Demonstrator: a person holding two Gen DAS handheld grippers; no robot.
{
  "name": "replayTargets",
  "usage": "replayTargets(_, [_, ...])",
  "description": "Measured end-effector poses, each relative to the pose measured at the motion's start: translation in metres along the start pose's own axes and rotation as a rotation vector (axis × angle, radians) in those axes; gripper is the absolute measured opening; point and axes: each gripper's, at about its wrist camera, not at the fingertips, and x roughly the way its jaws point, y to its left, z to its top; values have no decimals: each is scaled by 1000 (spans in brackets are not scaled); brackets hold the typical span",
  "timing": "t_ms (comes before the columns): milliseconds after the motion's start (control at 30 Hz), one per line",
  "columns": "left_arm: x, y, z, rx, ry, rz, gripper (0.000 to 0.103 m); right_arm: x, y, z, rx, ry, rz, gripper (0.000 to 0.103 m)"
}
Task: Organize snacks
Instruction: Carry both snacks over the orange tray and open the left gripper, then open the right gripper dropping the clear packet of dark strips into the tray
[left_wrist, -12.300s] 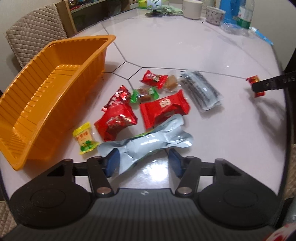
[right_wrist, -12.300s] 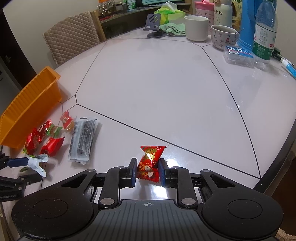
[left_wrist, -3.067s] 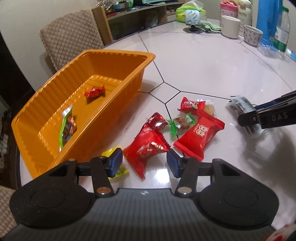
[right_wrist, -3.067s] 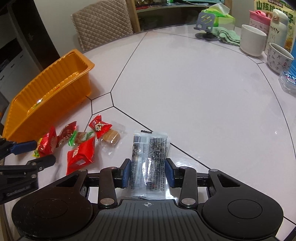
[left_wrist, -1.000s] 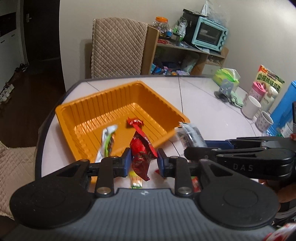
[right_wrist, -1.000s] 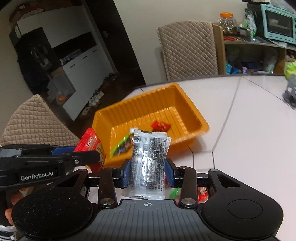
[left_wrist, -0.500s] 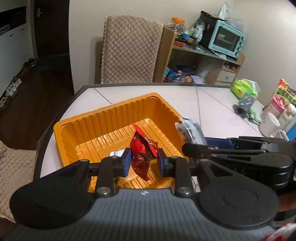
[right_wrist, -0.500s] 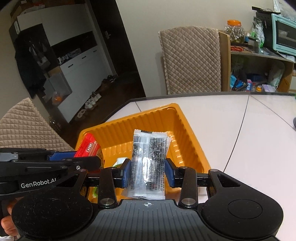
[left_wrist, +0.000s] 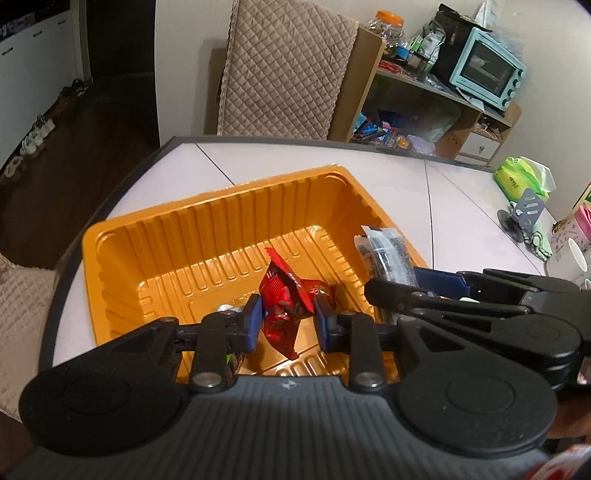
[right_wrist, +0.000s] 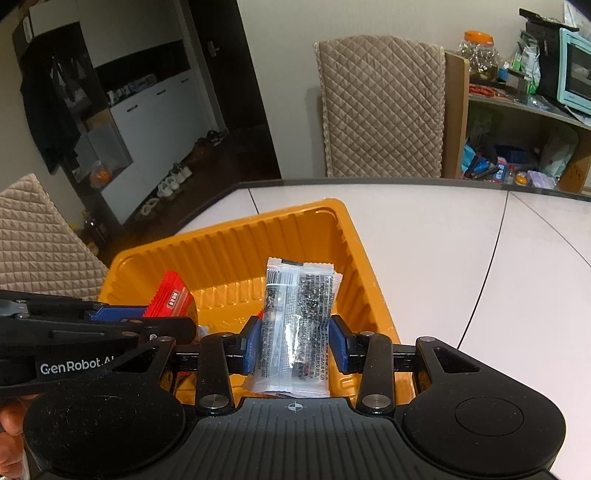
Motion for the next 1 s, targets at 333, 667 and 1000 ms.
replayTargets(333, [15, 6, 3, -33, 35, -15, 35, 11, -4, -1, -3, 18, -10, 40])
replayTargets(667, [14, 6, 2, 8, 36, 27, 44, 13, -3, -1, -3, 19, -17, 40])
replayTargets(1000, [2, 10, -1, 42, 28, 42, 47, -3, -3, 2, 29, -38, -2, 40])
